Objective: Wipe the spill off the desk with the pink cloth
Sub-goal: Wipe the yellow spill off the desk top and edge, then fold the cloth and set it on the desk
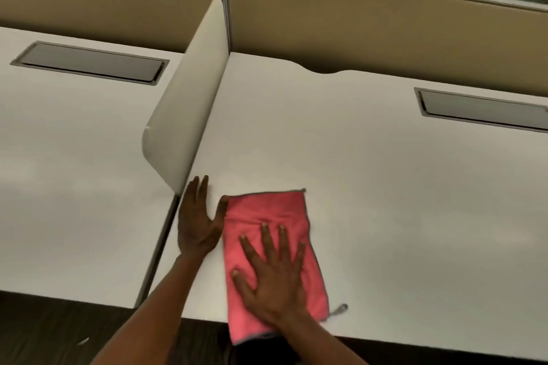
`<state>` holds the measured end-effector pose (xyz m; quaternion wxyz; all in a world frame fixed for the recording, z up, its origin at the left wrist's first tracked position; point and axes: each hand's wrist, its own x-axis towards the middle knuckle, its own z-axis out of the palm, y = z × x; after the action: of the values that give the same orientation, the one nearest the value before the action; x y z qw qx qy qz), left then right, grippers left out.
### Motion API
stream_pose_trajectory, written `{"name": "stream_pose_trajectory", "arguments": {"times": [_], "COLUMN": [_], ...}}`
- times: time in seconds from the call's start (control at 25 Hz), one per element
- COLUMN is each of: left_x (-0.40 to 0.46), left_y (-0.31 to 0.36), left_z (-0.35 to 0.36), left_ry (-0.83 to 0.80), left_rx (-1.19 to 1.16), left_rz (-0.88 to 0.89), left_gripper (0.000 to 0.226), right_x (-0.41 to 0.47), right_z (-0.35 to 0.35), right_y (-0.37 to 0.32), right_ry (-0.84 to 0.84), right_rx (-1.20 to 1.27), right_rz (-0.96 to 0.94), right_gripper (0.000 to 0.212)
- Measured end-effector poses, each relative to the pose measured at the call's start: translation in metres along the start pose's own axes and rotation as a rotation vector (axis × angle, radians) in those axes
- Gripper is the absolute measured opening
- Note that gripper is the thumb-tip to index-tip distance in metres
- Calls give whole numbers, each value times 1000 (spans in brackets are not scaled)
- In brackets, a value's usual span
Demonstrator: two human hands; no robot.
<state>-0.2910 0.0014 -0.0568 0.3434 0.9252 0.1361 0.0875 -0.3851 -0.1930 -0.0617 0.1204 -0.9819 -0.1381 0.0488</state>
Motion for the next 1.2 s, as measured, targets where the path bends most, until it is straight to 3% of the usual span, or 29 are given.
{"name": "stream_pose_trajectory", "arguments": {"times": [0.16,0.32,0.6,1.0,1.2], "left_x": [1,1,1,-2,-56], "left_y": [-5,-3,0,9,28], "left_z": [2,2,1,-13,-2], "left_ry": [8,8,-50,-245,-78], "left_rx": [72,116,215,187,74], "left_rz": [19,5,99,101,170], "left_gripper": [79,80,82,78,41], "right_x": [71,101,44,-1,-6], "right_z": [-12,-26,-24,-26,-58], "right_y": [15,57,63,16,48], "right_ry": [-34,-8,21,-156,137], "right_rx": [43,32,50,40,310], "right_rz": [-59,77,282,246,537], "right_gripper": [71,71,74,100,93]}}
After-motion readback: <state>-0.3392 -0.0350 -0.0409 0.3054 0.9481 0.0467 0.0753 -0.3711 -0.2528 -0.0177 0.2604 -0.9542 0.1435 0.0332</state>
